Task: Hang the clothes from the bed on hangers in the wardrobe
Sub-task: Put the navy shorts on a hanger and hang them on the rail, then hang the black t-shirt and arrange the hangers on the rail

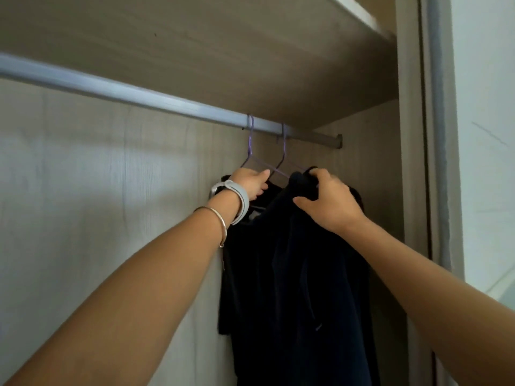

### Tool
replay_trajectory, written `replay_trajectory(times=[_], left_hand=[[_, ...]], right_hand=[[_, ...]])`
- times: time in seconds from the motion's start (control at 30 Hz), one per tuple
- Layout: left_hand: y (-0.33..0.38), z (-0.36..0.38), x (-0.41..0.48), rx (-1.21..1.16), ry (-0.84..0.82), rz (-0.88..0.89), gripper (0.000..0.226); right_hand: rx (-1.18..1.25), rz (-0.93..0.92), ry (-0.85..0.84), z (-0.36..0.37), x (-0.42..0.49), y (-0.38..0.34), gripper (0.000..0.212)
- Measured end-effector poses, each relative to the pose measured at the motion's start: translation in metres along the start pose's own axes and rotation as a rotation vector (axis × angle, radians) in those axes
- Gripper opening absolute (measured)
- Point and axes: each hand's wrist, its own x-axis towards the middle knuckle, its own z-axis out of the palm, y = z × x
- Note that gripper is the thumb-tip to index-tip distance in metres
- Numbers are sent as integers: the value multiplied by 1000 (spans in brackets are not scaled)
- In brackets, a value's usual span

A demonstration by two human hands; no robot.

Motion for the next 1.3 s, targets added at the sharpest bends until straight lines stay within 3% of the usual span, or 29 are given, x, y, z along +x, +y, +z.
replay_trajectory(times=[0.07,0.17,0.27,0.37,0.47,0.6,0.67,0.77,0.87,1.0,1.1,1.3], left_hand=[[-19,-12,-14,97,38,23,29],[-55,-32,-47,187,55,-11,23],[-101,-53,-106,311,-22,-14,10],[-167,-69,-184,423,-127,-76,32],[-238,-78,-278,375,-129,-303,13],[-294,-71,-424,379,-61,-632,35],[-308,-63,-496,381,68,-829,41],[-305,-50,-589,374,211,-1058,17],[-295,-23,-704,382,359,-1314,18],[-246,48,-834,219,576,-1636,21],[-200,99,-881,156,911,-1779,38],[-170,129,-921,-125,1441,-1836,13]], right_hand=[[-178,-80,103,6,-24,9,65],[-401,-380,335,20,-62,21,54],[-462,-648,327,52,-102,34,34],[-399,-678,95,97,-155,56,26],[-403,-541,-49,136,-207,75,31],[-202,-471,-312,190,-279,96,26],[-81,-454,-614,216,-318,107,17],[-11,-305,-1130,244,-365,116,19],[115,-230,-1496,264,-417,117,16],[104,-313,-1810,273,-487,114,15],[-10,-430,-1970,277,-533,103,25],[-184,-679,-2177,275,-601,22,23]])
